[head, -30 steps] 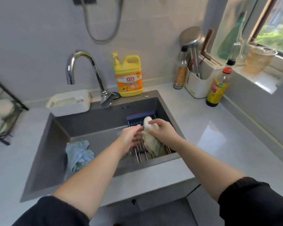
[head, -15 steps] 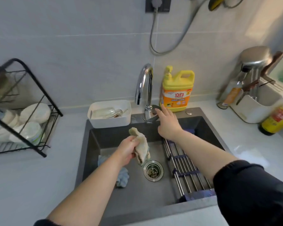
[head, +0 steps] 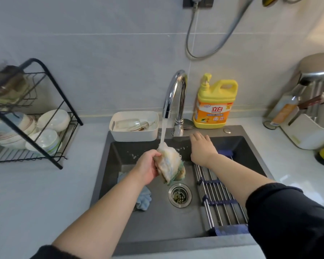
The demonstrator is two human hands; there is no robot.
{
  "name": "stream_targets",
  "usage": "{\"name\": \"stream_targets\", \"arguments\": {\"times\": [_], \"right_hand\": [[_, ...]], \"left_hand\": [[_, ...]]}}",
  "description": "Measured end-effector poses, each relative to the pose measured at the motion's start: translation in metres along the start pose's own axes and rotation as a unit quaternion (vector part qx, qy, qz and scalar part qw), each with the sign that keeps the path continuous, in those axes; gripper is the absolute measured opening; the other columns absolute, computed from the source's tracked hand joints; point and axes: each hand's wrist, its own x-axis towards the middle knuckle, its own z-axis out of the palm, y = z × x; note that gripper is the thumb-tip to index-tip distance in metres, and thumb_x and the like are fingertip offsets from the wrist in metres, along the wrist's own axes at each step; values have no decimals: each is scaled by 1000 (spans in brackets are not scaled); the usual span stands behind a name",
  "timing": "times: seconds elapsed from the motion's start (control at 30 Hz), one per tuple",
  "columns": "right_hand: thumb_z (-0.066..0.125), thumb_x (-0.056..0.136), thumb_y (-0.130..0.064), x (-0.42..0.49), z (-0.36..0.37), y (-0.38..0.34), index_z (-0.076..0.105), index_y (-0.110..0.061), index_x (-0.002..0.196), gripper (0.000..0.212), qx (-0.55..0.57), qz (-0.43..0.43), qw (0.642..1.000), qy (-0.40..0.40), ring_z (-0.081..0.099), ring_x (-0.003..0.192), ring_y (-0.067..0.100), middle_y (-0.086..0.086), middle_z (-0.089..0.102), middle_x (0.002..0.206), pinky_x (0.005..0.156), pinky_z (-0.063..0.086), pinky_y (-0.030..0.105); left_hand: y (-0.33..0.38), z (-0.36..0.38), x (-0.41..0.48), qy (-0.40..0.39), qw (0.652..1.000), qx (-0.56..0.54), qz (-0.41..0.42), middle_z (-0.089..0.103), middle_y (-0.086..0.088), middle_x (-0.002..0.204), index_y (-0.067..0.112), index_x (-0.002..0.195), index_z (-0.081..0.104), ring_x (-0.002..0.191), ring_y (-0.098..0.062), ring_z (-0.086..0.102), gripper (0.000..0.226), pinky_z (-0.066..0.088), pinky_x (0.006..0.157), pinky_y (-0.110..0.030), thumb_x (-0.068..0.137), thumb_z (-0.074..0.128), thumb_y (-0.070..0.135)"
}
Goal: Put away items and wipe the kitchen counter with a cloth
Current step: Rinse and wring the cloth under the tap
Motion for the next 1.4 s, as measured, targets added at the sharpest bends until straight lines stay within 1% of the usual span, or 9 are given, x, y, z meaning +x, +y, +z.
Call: {"name": "stream_targets", "arguments": {"times": [0.07,0.2,0.47,0.7,0.9,1.07,1.2,1.33,1.4], "right_hand": [[58,83,-8,-8,-5,-4,17,-13,151,80,107,-8,994,15,7,147,24,7,12,158,119,10,43],[63,80,-1,-34,-6,-24,31,-23,147,77,334,-89,937,-46,22,143,18,3,25,154,114,22,29],[78,73,-26,-54,12,-81,46,-29,137,71,374,-102,921,42,44,128,13,-7,40,144,99,35,21],[71,82,-16,-41,3,-78,51,-16,130,52,419,-33,907,-32,60,109,21,3,61,119,91,49,30],[80,73,-13,-34,-8,-64,66,-15,79,15,461,13,886,-44,59,67,11,0,64,72,69,55,27],[68,86,-11,-32,-16,-63,73,-10,88,5,546,68,832,-78,65,82,20,13,70,89,78,58,34],[57,92,-7,-15,-26,-57,66,-6,96,10,677,188,710,-45,62,90,30,21,64,102,89,54,47],[38,100,-9,-7,-43,-55,54,1,115,24,810,237,534,-57,62,90,29,19,61,103,75,54,43],[35,102,-11,-6,-52,-57,55,-1,112,25,831,250,492,-68,62,91,29,17,61,102,75,53,41]], "left_hand": [[0,-4,-1,15,1000,7,-4,61,-12,78,0,106,56,63,-19,60,27,47,51,-22,92,35,11],[3,-13,0,34,999,-9,-17,60,-24,121,-3,126,53,104,-31,59,38,48,83,-37,97,38,16],[5,-22,-6,-50,997,-60,-27,62,-22,113,-4,118,59,105,-33,59,29,48,91,-40,94,52,10],[4,-34,0,-73,996,-45,5,68,-14,90,2,104,61,85,-22,65,32,56,74,-24,85,45,-19],[9,-39,5,-34,999,9,-11,62,-13,86,4,98,62,77,-19,59,41,52,56,-17,82,37,-24],[11,-41,9,11,988,151,21,60,-13,80,2,104,65,72,-23,56,54,45,55,-21,72,33,-27],[13,-53,16,76,946,307,76,68,-6,86,13,104,71,84,-23,63,45,50,70,-29,80,43,-13],[20,-68,11,19,916,389,101,70,-2,98,23,98,70,95,-18,65,17,53,87,-32,84,63,14],[17,-70,9,-10,886,457,75,71,-2,93,21,90,70,91,-19,67,11,53,84,-31,80,70,17]]}}
